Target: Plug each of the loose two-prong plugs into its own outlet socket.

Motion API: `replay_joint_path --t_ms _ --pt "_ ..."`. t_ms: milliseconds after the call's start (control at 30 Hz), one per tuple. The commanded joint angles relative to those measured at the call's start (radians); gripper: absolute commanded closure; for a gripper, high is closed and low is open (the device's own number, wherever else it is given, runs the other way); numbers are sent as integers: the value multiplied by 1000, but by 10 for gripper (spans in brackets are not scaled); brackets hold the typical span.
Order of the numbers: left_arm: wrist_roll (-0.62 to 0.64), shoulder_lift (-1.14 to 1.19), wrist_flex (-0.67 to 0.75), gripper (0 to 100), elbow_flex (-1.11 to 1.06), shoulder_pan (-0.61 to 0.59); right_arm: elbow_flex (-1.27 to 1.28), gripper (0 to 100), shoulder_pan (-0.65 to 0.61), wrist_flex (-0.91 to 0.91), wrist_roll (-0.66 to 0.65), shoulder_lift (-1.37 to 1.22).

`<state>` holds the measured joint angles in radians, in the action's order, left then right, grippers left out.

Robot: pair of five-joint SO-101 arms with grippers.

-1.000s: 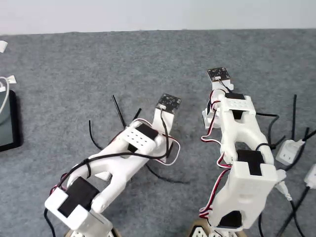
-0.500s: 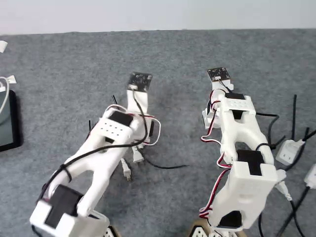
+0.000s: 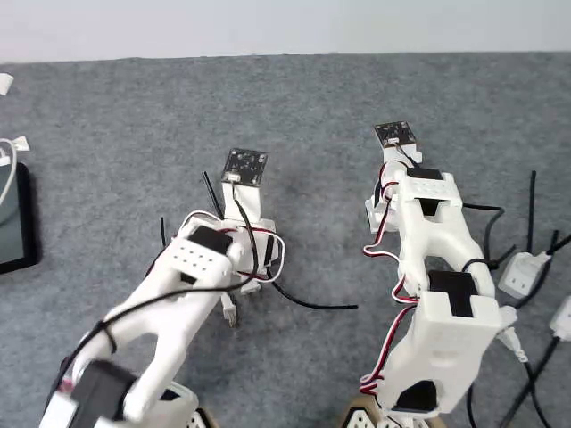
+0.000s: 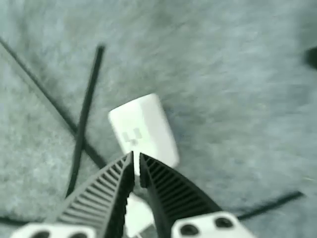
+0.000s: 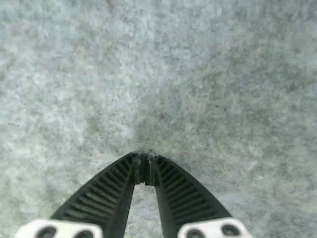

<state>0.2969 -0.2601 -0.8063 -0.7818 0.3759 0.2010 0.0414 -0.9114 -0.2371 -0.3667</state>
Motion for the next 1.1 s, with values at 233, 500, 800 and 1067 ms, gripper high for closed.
replay_joint_path --t_ms 233,500,800,1067 --pt "71 38 -17 912 151 144 -11 989 -18 30 -11 51" --pt "146 253 -95 795 308 28 -11 989 -18 30 -11 51" --pt "149 350 -71 832 283 -12 -11 989 -18 30 -11 51" --pt "146 394 -106 867 288 -137 -11 989 -18 30 -11 51"
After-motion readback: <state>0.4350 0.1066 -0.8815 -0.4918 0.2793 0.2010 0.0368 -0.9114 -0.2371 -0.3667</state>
